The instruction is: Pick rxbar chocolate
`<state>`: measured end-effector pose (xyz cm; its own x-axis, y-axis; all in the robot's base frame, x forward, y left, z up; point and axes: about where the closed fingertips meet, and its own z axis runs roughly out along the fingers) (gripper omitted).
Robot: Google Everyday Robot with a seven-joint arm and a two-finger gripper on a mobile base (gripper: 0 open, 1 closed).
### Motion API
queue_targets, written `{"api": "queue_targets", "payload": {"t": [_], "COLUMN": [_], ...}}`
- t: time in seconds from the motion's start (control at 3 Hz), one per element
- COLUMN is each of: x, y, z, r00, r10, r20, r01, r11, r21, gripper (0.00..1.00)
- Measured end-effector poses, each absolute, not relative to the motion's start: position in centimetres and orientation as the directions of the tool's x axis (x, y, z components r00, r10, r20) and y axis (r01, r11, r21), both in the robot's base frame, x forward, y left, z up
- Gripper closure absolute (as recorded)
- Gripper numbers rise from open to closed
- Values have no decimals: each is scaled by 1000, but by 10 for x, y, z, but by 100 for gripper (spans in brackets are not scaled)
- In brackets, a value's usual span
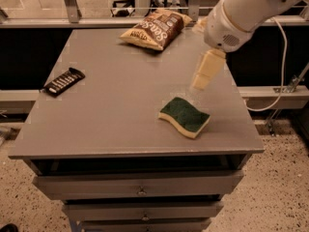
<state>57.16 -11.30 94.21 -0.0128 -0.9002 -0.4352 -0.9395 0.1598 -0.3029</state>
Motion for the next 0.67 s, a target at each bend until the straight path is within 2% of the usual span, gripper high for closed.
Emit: {"api": "queue_targets", "payload": {"t": [0.33,0.67], "x": [606,609], "y": [-63,-15], "z": [940,939], "r00": [50,54], "r10": [-850,-821], "r20": [-524,-568], "r01": [-943,-956], "r11": [133,122], "r21": [-305,-267], "gripper": [0,0]}}
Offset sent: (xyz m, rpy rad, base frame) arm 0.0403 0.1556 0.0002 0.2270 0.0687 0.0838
